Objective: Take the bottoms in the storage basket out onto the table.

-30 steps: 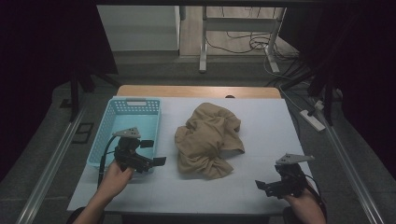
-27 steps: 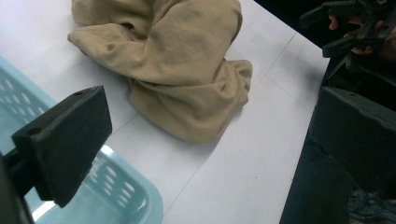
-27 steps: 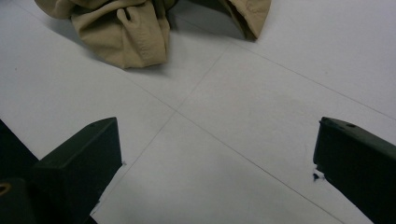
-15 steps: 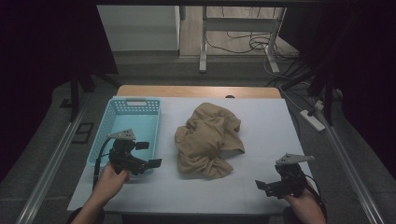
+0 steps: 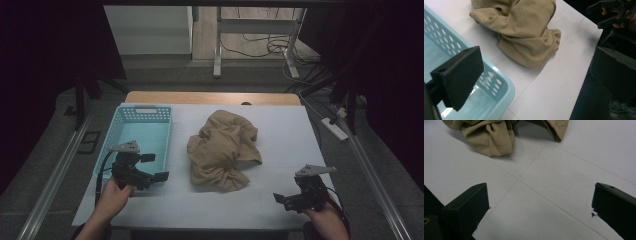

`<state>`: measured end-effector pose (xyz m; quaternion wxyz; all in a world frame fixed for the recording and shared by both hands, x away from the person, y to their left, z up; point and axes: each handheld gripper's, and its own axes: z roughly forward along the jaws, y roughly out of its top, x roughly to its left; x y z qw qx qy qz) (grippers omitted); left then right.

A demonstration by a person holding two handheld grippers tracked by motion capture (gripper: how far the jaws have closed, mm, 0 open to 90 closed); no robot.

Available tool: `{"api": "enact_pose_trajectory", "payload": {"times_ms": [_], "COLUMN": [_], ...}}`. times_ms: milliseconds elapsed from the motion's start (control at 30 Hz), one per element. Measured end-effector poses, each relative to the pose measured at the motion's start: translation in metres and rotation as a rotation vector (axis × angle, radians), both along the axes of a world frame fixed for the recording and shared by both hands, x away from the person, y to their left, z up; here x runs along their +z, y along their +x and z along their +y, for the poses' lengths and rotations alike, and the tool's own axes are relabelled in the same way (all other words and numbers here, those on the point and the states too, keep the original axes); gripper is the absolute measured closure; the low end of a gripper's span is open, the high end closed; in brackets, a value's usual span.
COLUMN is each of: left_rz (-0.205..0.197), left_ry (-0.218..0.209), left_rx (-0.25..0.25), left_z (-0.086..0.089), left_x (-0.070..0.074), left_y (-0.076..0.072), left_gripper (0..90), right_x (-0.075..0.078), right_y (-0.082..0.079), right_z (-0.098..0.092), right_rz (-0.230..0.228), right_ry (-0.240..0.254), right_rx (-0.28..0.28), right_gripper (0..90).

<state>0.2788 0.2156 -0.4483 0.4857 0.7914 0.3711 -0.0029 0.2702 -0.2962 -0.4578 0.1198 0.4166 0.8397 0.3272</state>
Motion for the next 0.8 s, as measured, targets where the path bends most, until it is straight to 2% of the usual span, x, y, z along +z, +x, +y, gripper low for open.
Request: {"api": "enact_pose_trajectory", "payload": {"times_ms": [800], "left_rz": [0.002], "left_ry": [-0.011], "left_rx": [0.041], "left_z": [0.019], "left_x": [-0.002], "left_y": [-0.018], "left_gripper": [0.0], "right_x": [0.000], "right_y": [0.000], "right_z": [0.000], "right_rz": [0.001], "right_ry": [-0.001], "right_rx": [-0.002], "right_gripper": [1.1]}}
